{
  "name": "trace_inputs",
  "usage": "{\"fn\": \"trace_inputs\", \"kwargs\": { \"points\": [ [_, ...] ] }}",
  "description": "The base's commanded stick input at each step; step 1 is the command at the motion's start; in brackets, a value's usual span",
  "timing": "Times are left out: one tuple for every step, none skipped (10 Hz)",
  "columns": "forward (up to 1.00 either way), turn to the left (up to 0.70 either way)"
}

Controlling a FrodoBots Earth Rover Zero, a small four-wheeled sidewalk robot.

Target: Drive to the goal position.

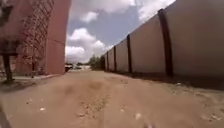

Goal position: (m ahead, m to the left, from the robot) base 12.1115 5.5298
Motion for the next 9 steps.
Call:
{"fn": "trace_inputs", "kwargs": {
  "points": [
    [0.6,0.0],
    [0.6,0.0],
    [0.6,0.0],
    [0.6,0.0],
    [0.6,0.0],
    [0.6,0.0],
    [0.6,0.0],
    [0.6,0.0],
    [0.6,0.0]
  ]
}}
